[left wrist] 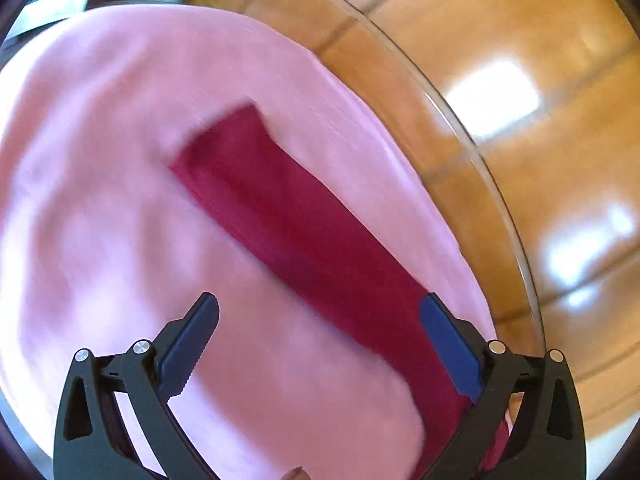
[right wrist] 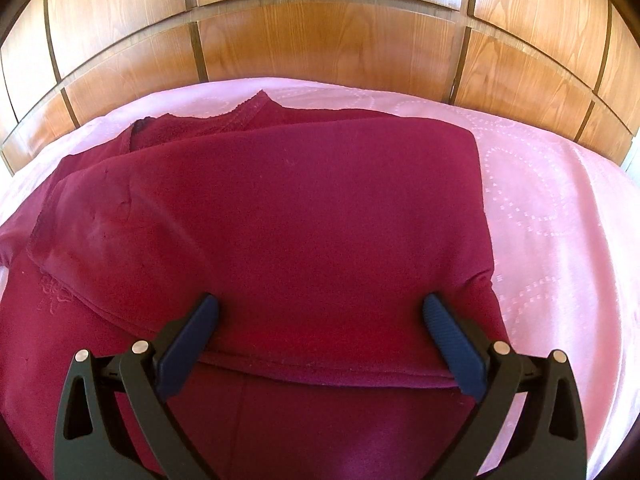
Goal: Fold small clothes
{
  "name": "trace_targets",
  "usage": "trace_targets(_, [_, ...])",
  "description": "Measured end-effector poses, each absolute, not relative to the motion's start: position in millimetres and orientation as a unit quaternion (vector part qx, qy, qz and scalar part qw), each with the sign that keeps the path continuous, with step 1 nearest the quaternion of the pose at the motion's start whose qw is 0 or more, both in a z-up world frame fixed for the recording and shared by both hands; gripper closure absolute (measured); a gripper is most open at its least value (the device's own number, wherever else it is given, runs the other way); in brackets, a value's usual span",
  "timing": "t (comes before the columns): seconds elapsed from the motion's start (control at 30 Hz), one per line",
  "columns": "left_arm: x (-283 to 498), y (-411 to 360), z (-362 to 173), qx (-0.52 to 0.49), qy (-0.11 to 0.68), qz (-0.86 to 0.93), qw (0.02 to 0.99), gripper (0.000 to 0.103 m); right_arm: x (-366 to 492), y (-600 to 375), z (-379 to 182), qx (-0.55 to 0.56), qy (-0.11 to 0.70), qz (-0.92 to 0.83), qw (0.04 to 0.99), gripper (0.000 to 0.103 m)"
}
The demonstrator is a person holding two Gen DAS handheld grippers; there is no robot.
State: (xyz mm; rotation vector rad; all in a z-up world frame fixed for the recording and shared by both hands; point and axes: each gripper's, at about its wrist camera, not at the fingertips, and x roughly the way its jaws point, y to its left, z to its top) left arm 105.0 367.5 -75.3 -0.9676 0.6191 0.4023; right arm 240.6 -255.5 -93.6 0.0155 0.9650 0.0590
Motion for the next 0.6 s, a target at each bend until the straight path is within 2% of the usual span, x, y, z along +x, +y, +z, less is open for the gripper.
trace_targets(0.2, [106.3, 411.6, -91.4, -0.513, 0.274, 0.224, 0.782, 0.004, 240.8, -255.8, -93.8, 0.007, 0.464, 0.028, 0.886, 0.002])
trace_targets(0.3, [114.8, 423.8, -102.6, -0.529, 0.283, 0.229, 0.766, 0.023, 240.9, -256.3, -93.8, 0.008, 0.463, 0.029, 0.886, 0.002])
trace_targets(0.33, [117.9, 425.5, -104.6, -0.528, 0.285, 0.230, 0.766, 0.034, 240.6, -256.2, -93.8, 0.008, 0.463, 0.029, 0.886, 0.002])
trace_targets(0.37, [123.3, 428.0, -104.2, -0.522, 0.288, 0.227, 0.770, 0.051, 240.6, -256.2, -93.7, 0.008, 0.463, 0.029, 0.886, 0.002])
trace_targets(0.47, [132.3, 435.1, -108.6, -0.513, 0.303, 0.229, 0.770, 0.087, 240.3, -256.4, -93.7, 0.008, 0.463, 0.029, 0.886, 0.002])
trace_targets(0.5, [133.3, 434.8, -108.0, -0.514, 0.302, 0.232, 0.769, 0.091, 240.2, -256.3, -93.8, 0.008, 0.463, 0.029, 0.886, 0.002])
trace_targets(0.6, [131.3, 418.5, -82.5, -0.465, 0.289, 0.230, 0.805, 0.092, 240.2, -256.2, -94.2, 0.008, 0.463, 0.029, 0.886, 0.002])
